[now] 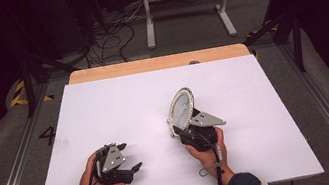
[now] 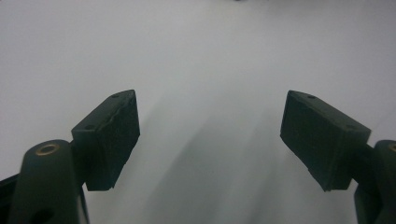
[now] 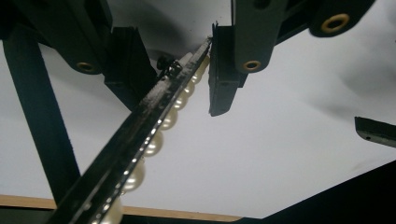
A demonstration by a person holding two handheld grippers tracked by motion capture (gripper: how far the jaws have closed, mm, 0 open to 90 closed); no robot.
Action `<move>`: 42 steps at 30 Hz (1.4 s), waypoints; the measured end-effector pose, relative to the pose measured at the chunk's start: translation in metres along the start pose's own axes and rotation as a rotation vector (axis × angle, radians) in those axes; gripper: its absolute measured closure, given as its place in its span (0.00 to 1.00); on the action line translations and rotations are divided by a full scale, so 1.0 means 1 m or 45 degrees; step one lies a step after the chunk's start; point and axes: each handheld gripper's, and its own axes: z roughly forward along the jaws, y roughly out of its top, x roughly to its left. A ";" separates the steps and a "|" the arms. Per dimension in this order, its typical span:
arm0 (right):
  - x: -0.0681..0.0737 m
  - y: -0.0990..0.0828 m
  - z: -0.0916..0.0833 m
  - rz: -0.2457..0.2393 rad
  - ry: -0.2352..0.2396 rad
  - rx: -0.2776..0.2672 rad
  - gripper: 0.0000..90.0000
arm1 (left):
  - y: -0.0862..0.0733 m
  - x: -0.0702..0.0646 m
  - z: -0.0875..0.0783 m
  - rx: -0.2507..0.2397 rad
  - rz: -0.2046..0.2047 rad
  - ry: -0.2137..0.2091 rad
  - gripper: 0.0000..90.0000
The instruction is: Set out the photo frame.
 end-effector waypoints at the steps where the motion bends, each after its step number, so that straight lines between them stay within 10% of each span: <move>1: -0.001 0.000 -0.001 0.007 0.010 0.001 0.69 | 0.000 0.000 0.000 0.001 0.003 0.001 0.23; 18: -0.022 -0.003 -0.015 -0.003 0.165 0.051 0.72 | 0.000 -0.001 0.002 0.024 0.017 -0.013 0.21; 25: -0.024 -0.002 -0.015 0.036 0.114 -0.002 0.57 | 0.000 -0.001 0.004 0.030 0.024 -0.036 0.21; 42: -0.023 -0.001 -0.008 0.061 0.148 -0.019 0.71 | 0.001 -0.003 0.006 0.043 0.051 -0.062 0.22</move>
